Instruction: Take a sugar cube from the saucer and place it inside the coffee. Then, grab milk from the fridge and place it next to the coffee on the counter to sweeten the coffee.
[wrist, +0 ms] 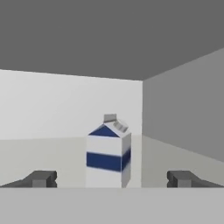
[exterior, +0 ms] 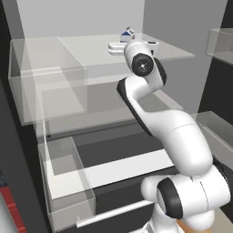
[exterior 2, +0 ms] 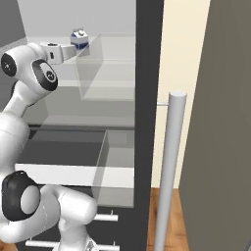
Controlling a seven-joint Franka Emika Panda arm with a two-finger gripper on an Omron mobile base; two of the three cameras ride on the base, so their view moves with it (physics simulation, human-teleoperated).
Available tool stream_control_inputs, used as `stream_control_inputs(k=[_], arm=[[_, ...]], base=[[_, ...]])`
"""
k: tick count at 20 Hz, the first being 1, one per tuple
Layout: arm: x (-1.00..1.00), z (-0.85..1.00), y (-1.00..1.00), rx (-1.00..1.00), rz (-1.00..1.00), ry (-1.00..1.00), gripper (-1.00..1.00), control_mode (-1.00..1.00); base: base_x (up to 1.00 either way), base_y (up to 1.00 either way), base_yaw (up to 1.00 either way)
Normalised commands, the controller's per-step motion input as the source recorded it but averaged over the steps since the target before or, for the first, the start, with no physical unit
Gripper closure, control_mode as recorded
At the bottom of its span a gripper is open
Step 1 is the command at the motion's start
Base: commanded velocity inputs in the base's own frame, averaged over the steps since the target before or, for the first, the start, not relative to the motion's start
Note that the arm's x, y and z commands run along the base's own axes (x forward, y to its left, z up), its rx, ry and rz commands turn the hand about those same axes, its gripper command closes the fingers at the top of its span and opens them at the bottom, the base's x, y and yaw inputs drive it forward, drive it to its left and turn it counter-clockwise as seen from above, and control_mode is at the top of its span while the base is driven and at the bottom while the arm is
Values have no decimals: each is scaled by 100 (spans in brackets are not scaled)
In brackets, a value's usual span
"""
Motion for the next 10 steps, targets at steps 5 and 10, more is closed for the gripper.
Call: stream_control_inputs(k=[5,10], arm=[[35,0,0,0,0,8,-100,-100],[40,0,0,0,0,11,-100,-100]], base=[[0,0,0],[0,0,0]])
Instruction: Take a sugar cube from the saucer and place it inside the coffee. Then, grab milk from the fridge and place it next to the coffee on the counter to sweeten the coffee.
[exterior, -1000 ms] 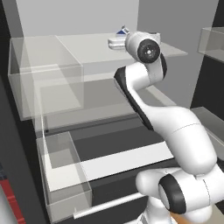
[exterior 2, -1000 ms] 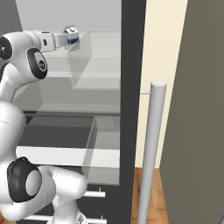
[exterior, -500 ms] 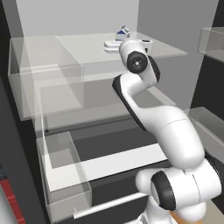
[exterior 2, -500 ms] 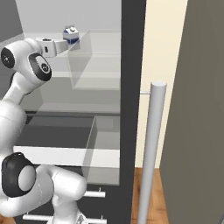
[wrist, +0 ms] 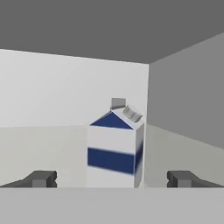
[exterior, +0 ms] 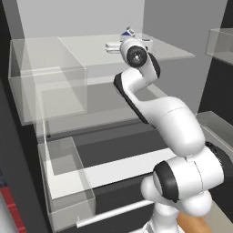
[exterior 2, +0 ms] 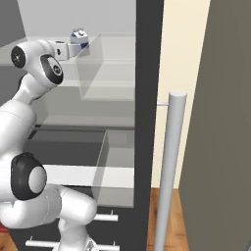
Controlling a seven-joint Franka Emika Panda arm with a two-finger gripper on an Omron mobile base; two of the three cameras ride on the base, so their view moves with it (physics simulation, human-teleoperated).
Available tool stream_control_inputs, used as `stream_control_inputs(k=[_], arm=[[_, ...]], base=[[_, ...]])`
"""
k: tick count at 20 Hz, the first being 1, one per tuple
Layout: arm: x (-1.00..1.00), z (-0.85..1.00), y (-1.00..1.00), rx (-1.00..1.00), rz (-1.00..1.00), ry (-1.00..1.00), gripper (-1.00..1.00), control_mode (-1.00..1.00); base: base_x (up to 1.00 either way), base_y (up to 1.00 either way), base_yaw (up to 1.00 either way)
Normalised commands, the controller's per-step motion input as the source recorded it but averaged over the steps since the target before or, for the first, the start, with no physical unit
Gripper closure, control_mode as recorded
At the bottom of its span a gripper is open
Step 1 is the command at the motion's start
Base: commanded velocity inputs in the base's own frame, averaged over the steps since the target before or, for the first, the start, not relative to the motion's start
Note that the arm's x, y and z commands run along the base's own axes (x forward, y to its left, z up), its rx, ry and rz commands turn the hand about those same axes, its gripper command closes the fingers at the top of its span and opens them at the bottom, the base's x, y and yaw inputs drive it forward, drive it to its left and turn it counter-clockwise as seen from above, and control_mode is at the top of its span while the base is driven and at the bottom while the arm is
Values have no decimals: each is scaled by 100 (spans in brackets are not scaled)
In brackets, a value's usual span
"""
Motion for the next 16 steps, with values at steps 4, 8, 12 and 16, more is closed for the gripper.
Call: stream_control_inputs(k=[4,8,12,16], arm=[[38,0,-9,2,0,8,-100,-100],[26,0,-12,2,0,4,-100,-100],[12,0,-1,0,0,2,-100,-100],[14,0,1,0,0,7,-100,-100]], base=[[0,0,0],[0,0,0],[0,0,0],[0,0,0]])
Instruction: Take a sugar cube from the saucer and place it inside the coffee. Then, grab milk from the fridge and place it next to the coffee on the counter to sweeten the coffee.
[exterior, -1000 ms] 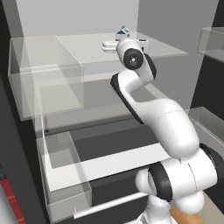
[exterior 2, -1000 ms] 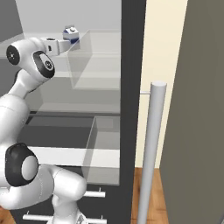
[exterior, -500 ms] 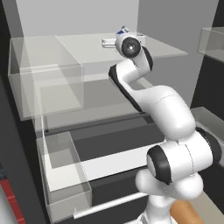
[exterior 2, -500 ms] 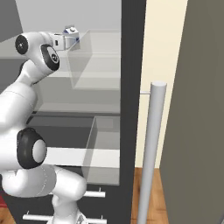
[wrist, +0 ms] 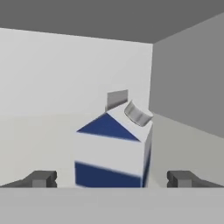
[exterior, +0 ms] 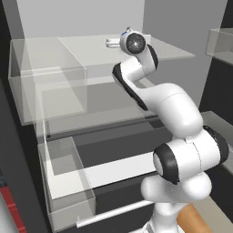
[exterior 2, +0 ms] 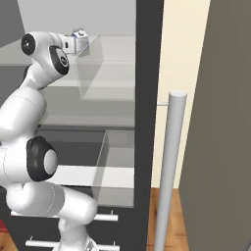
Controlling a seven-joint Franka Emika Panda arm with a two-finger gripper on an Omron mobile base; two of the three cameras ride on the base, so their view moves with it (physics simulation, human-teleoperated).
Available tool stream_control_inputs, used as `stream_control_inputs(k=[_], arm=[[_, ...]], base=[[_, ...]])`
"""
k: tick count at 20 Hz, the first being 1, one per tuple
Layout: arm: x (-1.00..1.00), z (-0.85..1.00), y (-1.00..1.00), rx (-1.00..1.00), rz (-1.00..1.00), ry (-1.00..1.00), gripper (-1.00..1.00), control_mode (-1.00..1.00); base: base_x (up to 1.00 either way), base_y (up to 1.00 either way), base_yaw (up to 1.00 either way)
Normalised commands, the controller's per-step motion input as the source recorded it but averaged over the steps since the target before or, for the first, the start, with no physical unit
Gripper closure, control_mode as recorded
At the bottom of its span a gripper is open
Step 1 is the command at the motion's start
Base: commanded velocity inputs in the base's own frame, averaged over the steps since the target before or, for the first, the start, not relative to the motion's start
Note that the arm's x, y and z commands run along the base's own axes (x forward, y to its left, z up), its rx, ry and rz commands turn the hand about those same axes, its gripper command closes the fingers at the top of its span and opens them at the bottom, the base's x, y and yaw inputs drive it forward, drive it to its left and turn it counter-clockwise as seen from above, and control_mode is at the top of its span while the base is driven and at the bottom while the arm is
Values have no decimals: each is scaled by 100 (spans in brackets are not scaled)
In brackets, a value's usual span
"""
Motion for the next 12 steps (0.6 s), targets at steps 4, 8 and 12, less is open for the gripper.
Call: stream_control_inputs(k=[4,8,12], arm=[[19,0,-9,0,0,7,-100,-100],[19,0,0,0,0,9,-100,-100],[18,0,0,0,0,8,-100,-100]], base=[[0,0,0],[0,0,0],[0,0,0]])
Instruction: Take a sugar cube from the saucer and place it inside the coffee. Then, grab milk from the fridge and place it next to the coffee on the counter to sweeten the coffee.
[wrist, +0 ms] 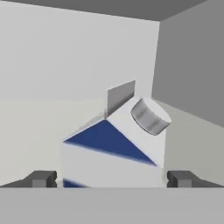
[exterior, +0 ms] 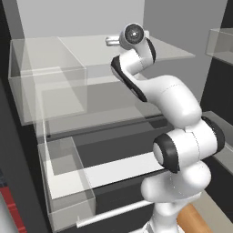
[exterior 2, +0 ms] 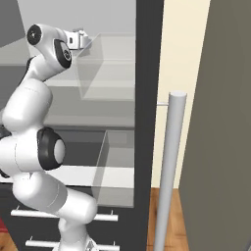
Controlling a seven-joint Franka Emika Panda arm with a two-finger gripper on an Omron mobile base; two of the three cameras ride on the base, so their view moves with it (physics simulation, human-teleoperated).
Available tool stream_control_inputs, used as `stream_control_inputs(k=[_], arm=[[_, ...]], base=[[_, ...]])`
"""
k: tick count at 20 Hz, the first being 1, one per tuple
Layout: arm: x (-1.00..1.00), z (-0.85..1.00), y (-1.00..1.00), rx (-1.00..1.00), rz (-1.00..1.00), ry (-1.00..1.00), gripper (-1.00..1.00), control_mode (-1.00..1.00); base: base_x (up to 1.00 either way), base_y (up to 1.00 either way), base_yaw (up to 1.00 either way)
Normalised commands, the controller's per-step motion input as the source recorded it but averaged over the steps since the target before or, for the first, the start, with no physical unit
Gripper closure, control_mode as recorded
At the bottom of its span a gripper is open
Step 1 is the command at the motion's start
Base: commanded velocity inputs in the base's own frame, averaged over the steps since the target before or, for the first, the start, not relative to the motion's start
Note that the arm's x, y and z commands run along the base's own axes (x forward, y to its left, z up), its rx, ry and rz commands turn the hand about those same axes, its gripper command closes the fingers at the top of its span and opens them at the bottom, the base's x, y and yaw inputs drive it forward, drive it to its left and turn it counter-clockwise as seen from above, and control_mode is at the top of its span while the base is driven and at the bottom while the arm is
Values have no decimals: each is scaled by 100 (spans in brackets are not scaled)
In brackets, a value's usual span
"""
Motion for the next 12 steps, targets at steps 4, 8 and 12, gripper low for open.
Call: stream_control_inputs(k=[4,8,12], arm=[[21,0,-1,0,0,7,-100,-100],[17,0,-10,0,0,9,100,-100],[12,-1,-9,0,0,7,100,-100]], base=[[0,0,0],[0,0,0],[0,0,0]])
